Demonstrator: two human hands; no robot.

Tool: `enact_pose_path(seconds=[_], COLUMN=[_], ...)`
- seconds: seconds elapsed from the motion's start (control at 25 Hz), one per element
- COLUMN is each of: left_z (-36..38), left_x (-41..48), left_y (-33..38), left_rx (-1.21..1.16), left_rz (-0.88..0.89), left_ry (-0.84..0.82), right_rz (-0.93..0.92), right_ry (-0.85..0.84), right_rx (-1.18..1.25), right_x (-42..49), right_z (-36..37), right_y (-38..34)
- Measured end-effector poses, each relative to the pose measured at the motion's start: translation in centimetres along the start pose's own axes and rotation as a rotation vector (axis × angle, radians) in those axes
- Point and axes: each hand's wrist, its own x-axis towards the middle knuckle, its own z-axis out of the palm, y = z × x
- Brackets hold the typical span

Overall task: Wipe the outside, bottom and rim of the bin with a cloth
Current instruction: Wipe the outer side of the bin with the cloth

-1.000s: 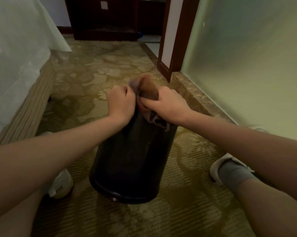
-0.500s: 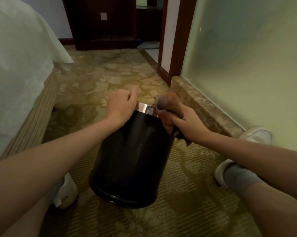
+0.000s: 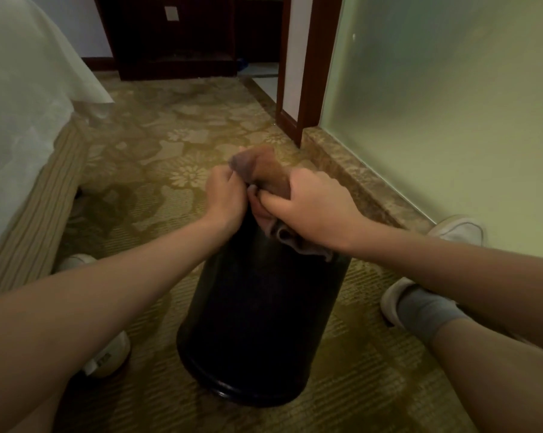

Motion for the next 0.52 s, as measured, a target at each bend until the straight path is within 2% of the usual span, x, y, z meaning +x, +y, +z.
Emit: enact_pose_path(seconds=[0.04, 0.12, 0.24, 0.32, 0.44, 0.52], left_z=[0.0, -0.3, -0.8, -1.1, -1.4, -0.7], left_x=[-0.2, -0.5, -0.1, -0.1, -1.2, -2.2], left_y=[0.2, 0.7, 0.8, 0.8, 1.3, 2.0], left_rx=[0.016, 0.05, 0.133, 0.188, 0.357, 0.511], left_rz=[0.002, -0.041, -0.095, -0.029, 0.35, 0.563], left_ry=[-0.004, 0.013, 0.014, 0.013, 0.0, -0.035], right_rz=[-0.085, -0.205, -0.115, -0.114, -0.247, -0.246], right_ry=[0.058, 0.031, -0.053, 0.017, 0.048, 0.051], right_rx=[0.066, 0.268, 0.49, 0.433, 0.275, 0.205], right_x=[-1.1, -2.8, -4.8, -4.9, -4.1, -2.8], right_z=[0.0, 0.1, 0.3, 0.9, 1.4, 1.4], right_y=[1.2, 5.3, 9.9, 10.4, 7.8, 5.4])
